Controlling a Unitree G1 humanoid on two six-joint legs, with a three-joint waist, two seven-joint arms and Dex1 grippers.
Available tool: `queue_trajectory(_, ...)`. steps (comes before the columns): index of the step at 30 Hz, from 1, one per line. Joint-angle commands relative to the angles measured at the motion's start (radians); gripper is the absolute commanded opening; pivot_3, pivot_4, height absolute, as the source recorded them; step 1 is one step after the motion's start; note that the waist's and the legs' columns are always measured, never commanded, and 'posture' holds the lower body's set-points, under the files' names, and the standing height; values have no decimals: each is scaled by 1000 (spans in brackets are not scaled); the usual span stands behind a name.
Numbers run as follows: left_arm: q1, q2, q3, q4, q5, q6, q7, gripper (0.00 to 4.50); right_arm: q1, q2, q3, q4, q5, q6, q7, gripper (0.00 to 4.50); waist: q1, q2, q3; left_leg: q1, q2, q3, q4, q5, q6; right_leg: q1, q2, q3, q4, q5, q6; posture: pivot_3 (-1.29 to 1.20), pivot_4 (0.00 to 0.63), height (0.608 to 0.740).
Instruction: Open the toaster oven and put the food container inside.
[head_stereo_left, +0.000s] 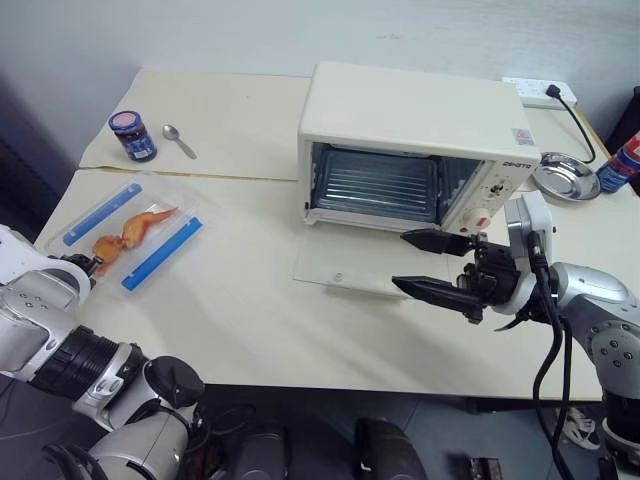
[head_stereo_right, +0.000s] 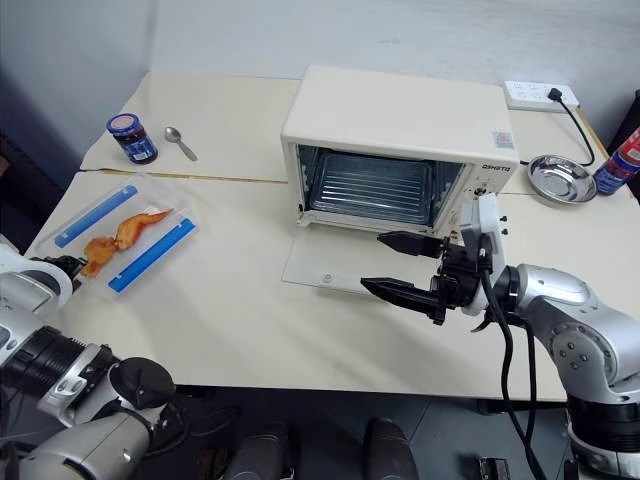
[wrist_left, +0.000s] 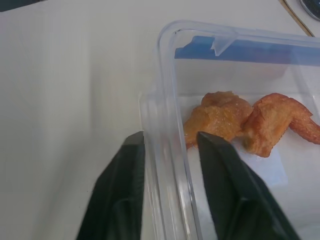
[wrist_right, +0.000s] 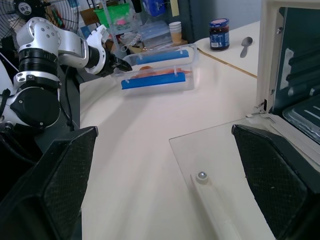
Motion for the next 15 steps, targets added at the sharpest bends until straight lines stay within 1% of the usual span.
queue_trajectory(1, 6, 27, -11, 22, -4, -19, -1, 485, 2, -20, -51, -43, 31, -1, -12, 4500, 0, 0, 0, 0, 0, 0, 0, 0, 0, 0, 0, 0, 0, 0, 0, 0, 150, 740)
queue_trajectory(2, 9, 34, -15, 29, -8, -25, -7, 180, 2, -23, -55, -44, 36, 2, -14, 4500, 0, 0, 0, 0, 0, 0, 0, 0, 0, 0, 0, 0, 0, 0, 0, 0, 150, 740)
queue_trajectory(3, 13, 45, -22, 37, -17, -28, -18, 82, 3, -27, -58, -43, 42, 8, -17, 4500, 0, 0, 0, 0, 0, 0, 0, 0, 0, 0, 0, 0, 0, 0, 0, 0, 150, 740)
queue_trajectory(7, 24, 98, -66, 63, -57, 7, -83, 41, 14, -60, -69, -32, 72, 54, -15, 4500, 0, 0, 0, 0, 0, 0, 0, 0, 0, 0, 0, 0, 0, 0, 0, 0, 150, 740)
queue_trajectory(9, 62, 162, -140, 70, -85, 9, -136, 41, 18, -80, -86, -26, 102, 79, -11, 4500, 0, -2, 1, 0, 0, 0, 0, 0, 0, 0, 0, 0, 0, 0, 0, 0, 150, 740)
queue_trajectory(11, 107, 262, -238, 62, -158, 18, -245, 41, 29, -103, -106, -32, 90, 70, -3, 4500, -1, -3, 2, -1, 0, 0, -1, 0, 0, -1, 0, 0, 0, 0, 0, 0, 150, 740)
queue_trajectory(13, 154, 367, -338, 26, -261, 30, -382, 41, 44, -119, -121, -30, 69, 56, 2, 4500, -2, -5, 3, -3, 0, 0, -1, 0, 0, -3, 0, 0, 0, 0, -1, 0, 150, 740)
queue_trajectory(15, 178, 429, -388, -6, -349, 45, -484, 41, 56, -125, -127, -24, 56, 44, 6, 4500, -2, -5, 3, -3, 1, 0, -1, -1, 0, -3, -1, 0, -1, 0, -1, 0, 150, 740)
